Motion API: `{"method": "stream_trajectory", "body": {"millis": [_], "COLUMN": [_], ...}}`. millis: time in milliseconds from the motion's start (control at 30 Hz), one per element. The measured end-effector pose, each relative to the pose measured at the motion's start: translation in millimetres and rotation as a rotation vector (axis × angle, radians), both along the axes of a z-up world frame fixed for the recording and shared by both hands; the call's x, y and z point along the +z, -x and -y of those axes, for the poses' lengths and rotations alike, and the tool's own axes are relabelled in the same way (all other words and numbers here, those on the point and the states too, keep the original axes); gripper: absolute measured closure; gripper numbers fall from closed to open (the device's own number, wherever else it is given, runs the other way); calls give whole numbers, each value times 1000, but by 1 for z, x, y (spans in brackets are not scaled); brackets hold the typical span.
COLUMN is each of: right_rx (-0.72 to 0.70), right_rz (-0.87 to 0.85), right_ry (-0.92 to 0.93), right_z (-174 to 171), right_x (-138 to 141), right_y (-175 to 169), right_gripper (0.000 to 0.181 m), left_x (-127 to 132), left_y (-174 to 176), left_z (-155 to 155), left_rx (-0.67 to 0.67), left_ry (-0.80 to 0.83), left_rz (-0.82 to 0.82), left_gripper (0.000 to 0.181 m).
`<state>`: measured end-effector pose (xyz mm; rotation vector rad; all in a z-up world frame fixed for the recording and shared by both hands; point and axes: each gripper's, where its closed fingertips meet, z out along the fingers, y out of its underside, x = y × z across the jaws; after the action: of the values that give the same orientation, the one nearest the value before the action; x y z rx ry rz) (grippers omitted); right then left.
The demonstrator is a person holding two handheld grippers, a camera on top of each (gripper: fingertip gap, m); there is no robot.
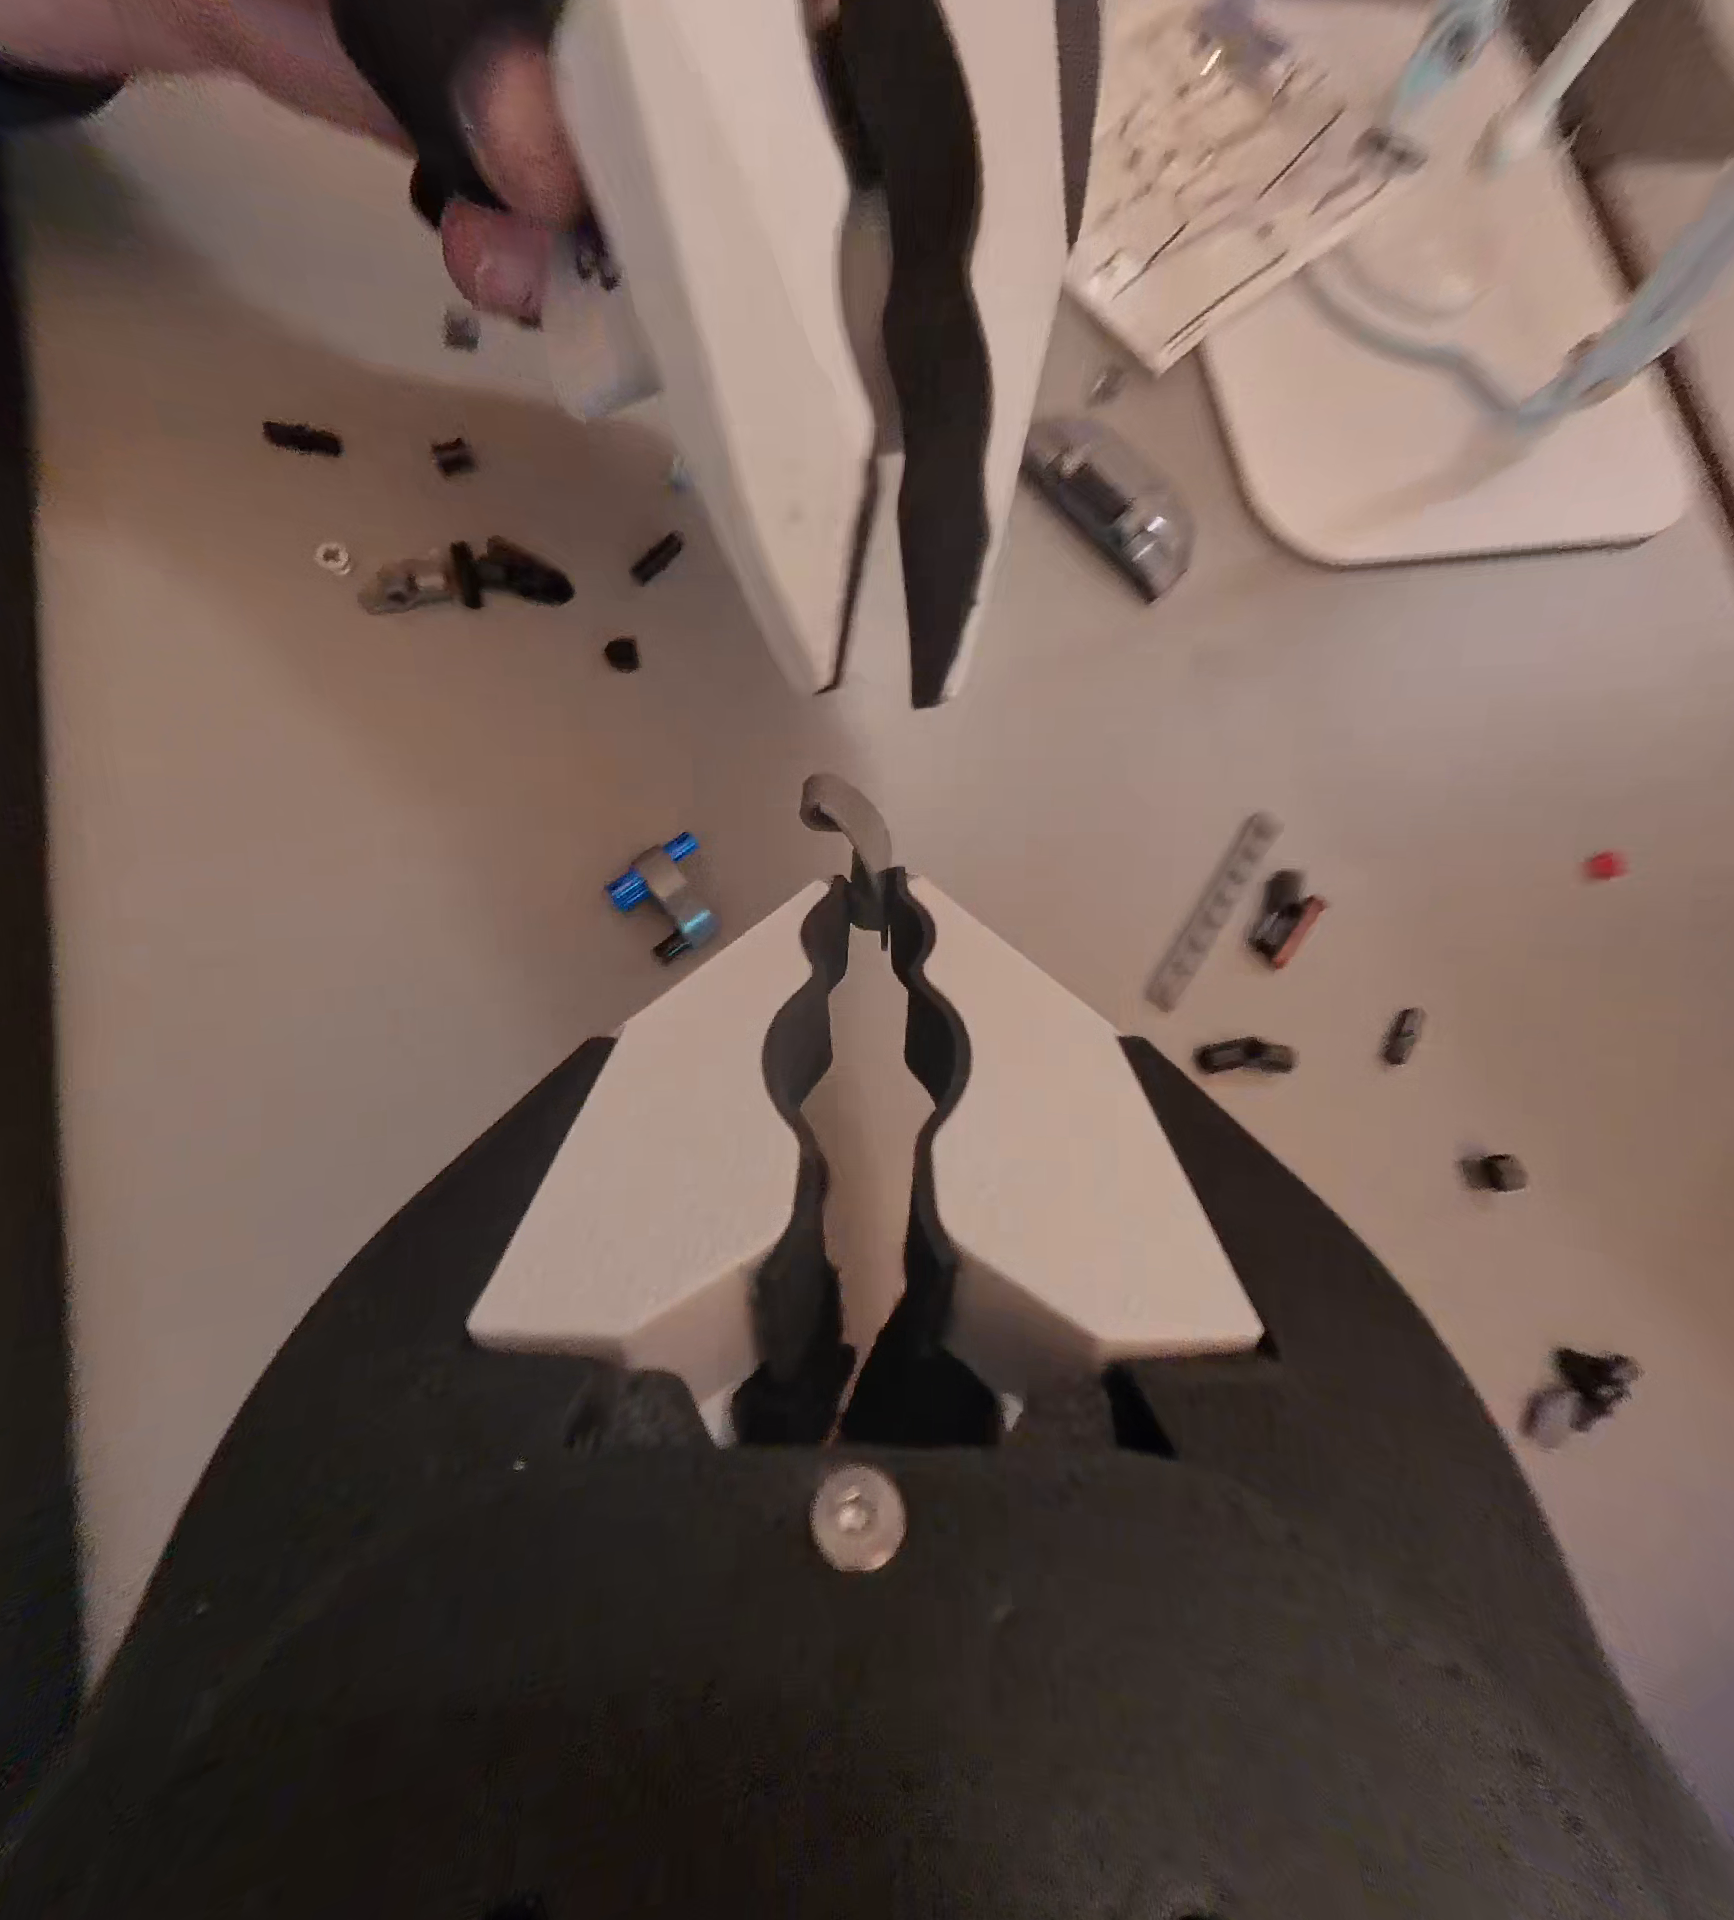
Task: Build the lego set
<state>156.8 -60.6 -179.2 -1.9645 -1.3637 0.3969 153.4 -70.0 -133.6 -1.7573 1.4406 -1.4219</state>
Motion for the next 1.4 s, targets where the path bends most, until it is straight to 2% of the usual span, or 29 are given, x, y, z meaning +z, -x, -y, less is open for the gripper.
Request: {"method": "stream_trajectory", "body": {"millis": [167, 267, 500, 1100, 1400], "right_rx": [26, 34, 48, 74, 77], "right_rz": [21, 34, -13, -56, -48], "right_ry": [115, 162, 209, 240, 219], "right_z": [11, 15, 20, 24, 22], "right_x": [-15, -22, -19, -17, -19], "right_y": [2, 2, 6, 13, 14], "right_gripper": [175, 176, 176, 173, 173], "left_x": [-37, -42, -51, -50, -59], "left_y": [-2, -2, 1, 6, 8], "left_z": [14, 17, 14, 16, 14], "left_rx": [-84, -105, -112, -127, -121], "left_ry": [-279, -353, -465, -393, -347], "left_rz": [-189, -212, -274, -256, -291], "left_gripper": [163, 169, 170, 174, 174]}}
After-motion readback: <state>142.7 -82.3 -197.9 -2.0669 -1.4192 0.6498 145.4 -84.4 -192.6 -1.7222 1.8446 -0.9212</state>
